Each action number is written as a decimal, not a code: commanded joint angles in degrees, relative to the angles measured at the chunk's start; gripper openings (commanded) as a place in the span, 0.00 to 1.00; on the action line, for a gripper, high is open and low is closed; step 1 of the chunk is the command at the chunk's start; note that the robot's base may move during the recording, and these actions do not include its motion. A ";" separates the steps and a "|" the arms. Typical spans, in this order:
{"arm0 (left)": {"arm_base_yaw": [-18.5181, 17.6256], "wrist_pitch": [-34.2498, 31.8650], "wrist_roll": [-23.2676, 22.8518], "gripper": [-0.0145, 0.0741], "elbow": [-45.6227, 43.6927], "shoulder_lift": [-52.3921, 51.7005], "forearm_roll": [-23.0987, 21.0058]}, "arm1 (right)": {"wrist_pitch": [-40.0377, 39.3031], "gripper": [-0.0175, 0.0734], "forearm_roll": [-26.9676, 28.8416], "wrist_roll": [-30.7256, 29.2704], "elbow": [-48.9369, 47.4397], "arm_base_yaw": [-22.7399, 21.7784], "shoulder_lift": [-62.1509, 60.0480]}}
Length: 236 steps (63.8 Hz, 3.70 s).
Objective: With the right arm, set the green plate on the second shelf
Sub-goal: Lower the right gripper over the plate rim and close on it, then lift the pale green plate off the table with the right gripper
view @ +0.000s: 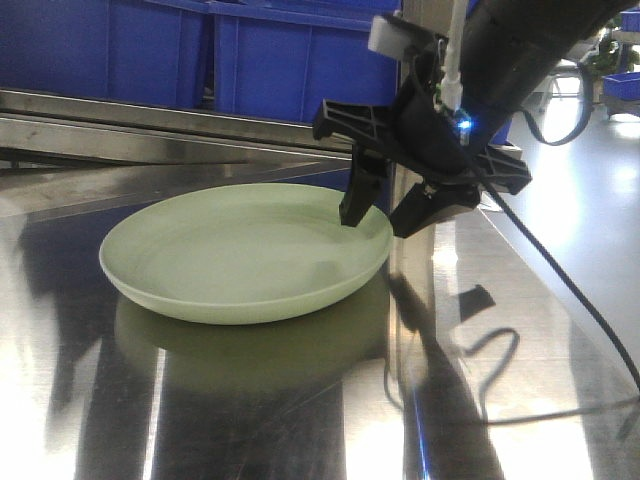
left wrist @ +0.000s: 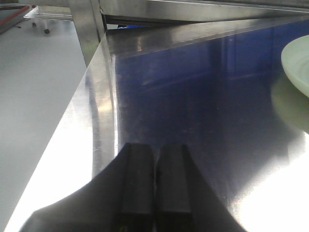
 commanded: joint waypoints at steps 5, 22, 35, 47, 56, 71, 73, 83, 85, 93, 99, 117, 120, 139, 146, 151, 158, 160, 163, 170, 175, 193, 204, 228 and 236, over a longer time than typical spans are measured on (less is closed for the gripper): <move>-0.37 -3.50 -0.28 0.30 2.40 -1.28 0.05 | -1.67 0.65 0.80 -0.14 -2.11 -0.03 -1.54; -0.37 -3.50 -0.28 0.30 2.40 -1.28 0.05 | -1.67 0.50 0.80 -0.14 -2.11 -0.03 -1.47; -0.37 -3.50 -0.28 0.30 2.40 -1.28 0.05 | -1.73 0.25 0.74 -0.14 -2.11 -0.03 -1.47; -0.37 -3.50 -0.28 0.30 2.40 -1.28 0.05 | -1.79 0.25 0.63 -0.14 -2.15 -0.03 -2.80; -0.37 -3.50 -0.28 0.30 2.40 -1.28 0.05 | -3.46 0.25 0.53 -0.14 -2.15 -0.03 -6.88; -0.37 -3.50 -0.28 0.30 2.40 -1.28 0.05 | -8.87 0.25 -3.53 -0.19 -1.46 -0.08 -17.20; -0.37 -3.50 -0.28 0.30 2.40 -1.28 0.05 | -10.13 0.25 -4.77 -0.19 -0.91 -0.08 -19.00; -0.37 -3.50 -0.28 0.30 2.40 -1.28 0.05 | -17.89 0.25 -8.08 -0.19 4.09 -0.68 -27.43; -0.37 -3.50 -0.28 0.30 2.40 -1.28 0.05 | -19.01 0.25 -8.13 -0.19 5.31 -1.04 -28.92; -0.37 -3.50 -0.28 0.30 2.40 -1.28 0.05 | -22.45 0.25 -8.13 -0.19 11.42 -3.84 -35.55; -0.37 -3.50 -0.28 0.30 2.40 -1.28 0.05 | -23.53 0.25 -8.13 -0.19 16.13 -6.30 -40.50; -0.37 -3.50 -0.28 0.30 2.40 -1.28 0.05 | -24.64 0.25 -8.13 -0.19 31.26 -14.99 -56.91; -0.37 -3.50 -0.28 0.30 2.40 -1.28 0.05 | -24.64 0.25 -8.13 -0.19 33.70 -16.51 -60.10; -0.37 -3.50 -0.28 0.30 2.40 -1.28 0.05 | -25.00 0.25 -8.13 -0.19 45.55 -23.38 -78.40; -0.37 -3.50 -0.28 0.30 2.40 -1.28 0.05 | -23.27 0.25 -8.13 -0.19 46.95 -23.45 -81.27; -0.37 -3.50 -0.28 0.30 2.40 -1.28 0.05 | -21.88 0.25 -8.13 -0.19 47.01 -23.45 -81.48; -0.37 -3.50 -0.28 0.30 2.40 -1.28 0.05 | -21.29 0.25 -8.13 -0.19 47.01 -23.45 -81.48; -0.37 -3.50 -0.28 0.30 2.40 -1.28 0.05 | -21.29 0.25 -8.13 -0.19 47.01 -23.45 -81.48; -0.37 -3.50 -0.28 0.30 2.40 -1.28 0.05 | -21.21 0.25 -8.13 -0.19 47.01 -23.45 -81.48; -0.37 -3.50 -0.28 0.30 2.40 -1.28 0.05 | -21.21 0.25 -8.13 -0.19 47.01 -23.45 -81.48; -0.37 -3.50 -0.28 0.30 2.40 -1.28 0.05 | -20.56 0.25 -8.13 -0.19 47.01 -23.45 -81.48; -0.37 -3.50 -0.28 0.30 2.40 -1.28 0.05 | -20.56 0.25 -8.13 -0.19 47.06 -23.45 -81.48; -0.37 -3.50 -0.28 0.30 2.40 -1.28 0.05 | -20.56 0.25 -8.13 -0.19 47.06 -23.45 -81.48; -0.37 -3.50 -0.28 0.30 2.40 -1.28 0.05 | -20.56 0.25 -8.13 -0.19 47.06 -23.45 -81.48; -0.37 -3.50 -0.28 0.30 2.40 -1.28 0.05 | -20.56 0.25 -8.13 -0.19 47.06 -23.45 -81.48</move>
